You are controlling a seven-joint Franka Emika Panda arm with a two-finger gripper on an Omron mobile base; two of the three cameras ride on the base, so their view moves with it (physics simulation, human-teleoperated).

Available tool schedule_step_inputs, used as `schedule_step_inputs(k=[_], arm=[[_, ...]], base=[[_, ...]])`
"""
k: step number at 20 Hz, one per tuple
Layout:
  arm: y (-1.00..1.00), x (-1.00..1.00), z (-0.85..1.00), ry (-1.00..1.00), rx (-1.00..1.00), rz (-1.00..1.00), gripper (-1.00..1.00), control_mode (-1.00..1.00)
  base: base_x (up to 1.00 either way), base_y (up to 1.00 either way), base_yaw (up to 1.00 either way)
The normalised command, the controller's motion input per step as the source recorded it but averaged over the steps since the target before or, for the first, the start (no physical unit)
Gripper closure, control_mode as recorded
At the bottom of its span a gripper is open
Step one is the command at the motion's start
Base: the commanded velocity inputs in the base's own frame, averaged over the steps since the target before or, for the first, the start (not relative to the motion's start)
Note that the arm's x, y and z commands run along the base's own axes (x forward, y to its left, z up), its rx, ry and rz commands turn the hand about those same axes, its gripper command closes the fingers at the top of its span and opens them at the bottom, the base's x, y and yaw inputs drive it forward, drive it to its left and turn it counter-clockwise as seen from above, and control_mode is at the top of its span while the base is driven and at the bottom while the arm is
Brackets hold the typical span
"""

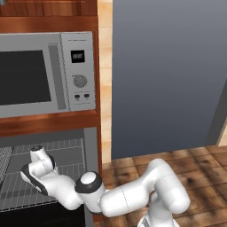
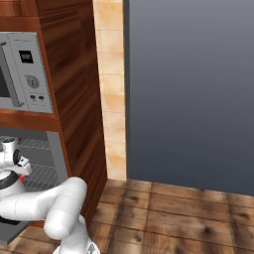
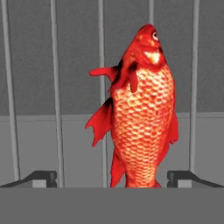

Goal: Take the fish from the oven and place it on the plate on the counter.

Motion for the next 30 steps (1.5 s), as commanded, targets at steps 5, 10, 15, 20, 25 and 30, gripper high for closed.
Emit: schedule_step_inputs(k=[5,10,15,20,25,30], arm=[[0.0,-0.31,-0.74,0.0,0.0,-0.07,-1.0,-1.0],[0.0,-0.27,-0.55,0.0,0.01,-0.03,-1.0,-1.0],[0.0,-0.23,-0.36,0.0,0.0,0.0,1.0,-1.0],[0.0,-0.19,-0.31,0.01,0.0,0.0,1.0,-1.0],[0.0,-0.19,-0.47,0.06,0.0,0.0,1.0,-1.0],[0.0,-0.25,-0.32,0.03,-0.01,0.0,1.0,-1.0]], base=[[0.0,0.0,0.0],[0.0,0.0,0.0],[0.0,0.0,0.0],[0.0,0.0,0.0],[0.0,0.0,0.0],[0.0,0.0,0.0]])
